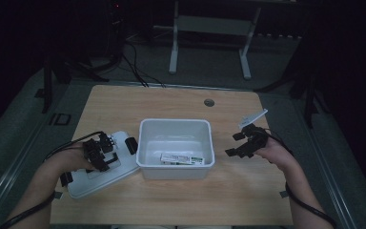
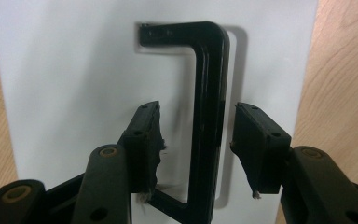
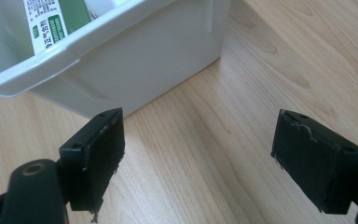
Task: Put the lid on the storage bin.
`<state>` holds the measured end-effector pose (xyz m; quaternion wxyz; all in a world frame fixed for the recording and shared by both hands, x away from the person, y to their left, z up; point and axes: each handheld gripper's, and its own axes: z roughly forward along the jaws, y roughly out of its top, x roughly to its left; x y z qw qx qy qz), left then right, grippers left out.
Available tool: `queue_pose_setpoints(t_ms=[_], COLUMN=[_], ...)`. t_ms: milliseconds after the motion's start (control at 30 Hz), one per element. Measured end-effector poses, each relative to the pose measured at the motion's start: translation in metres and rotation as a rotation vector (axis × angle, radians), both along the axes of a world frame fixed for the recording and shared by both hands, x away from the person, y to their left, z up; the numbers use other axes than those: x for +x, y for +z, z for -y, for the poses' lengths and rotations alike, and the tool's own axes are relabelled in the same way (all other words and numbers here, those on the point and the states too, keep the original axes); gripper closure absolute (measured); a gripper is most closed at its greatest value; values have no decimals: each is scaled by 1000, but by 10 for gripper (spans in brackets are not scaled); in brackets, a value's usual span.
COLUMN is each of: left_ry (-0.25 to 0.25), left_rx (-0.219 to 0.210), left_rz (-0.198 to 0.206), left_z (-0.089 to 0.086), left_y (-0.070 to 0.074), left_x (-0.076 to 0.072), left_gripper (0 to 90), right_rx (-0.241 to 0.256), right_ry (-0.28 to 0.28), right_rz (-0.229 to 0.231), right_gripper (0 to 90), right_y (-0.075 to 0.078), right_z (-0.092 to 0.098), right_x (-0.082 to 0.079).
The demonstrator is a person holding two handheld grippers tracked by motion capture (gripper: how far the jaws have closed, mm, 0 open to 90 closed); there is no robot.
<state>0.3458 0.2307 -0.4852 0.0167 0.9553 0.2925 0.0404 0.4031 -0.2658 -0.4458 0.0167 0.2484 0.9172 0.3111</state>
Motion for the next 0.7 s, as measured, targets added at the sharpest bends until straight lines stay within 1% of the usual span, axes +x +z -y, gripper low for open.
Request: queue_pose_setpoints(t_ms=[33,67,100,133,167,233,267,367,467,500,567,633,700], left_ry=[-2,-1,-2,-4,-5,-3,-10,-3,3,7,1,-4,-24], left_rx=[10,5,3,-6,-11,-19,-18,-12,-6,-7,-1,-6,4], left_rz=[7,9,11,10,18,29,35,52,59,53,61,61,73], left_z=[0,-1,-2,-2,-3,-5,-7,-11,-13,-14,-15,-16,-16], left_y=[1,2,4,6,10,15,17,20,20,20,21,21,22], left_x=[0,1,1,1,1,2,2,4,7,8,9,11,13], left_gripper=[537,583,598,628,664,699,723,724,724,724,724,738,737], right_rx=[-1,0,3,3,4,7,7,2,4,3,2,0,-3], right_ry=[3,7,7,5,3,1,1,1,-2,-5,-10,-10,-10], right_rz=[-2,-2,-4,-4,-3,-4,-4,-5,-3,-4,-4,-5,-5], right_gripper=[169,177,194,194,194,194,194,193,193,193,193,193,193], right_y=[0,0,0,0,0,0,0,-1,-1,-1,-2,-2,-3], right_z=[0,-1,-1,0,0,0,0,0,1,1,2,3,3], right_x=[0,0,0,0,0,0,1,1,1,1,1,1,1])
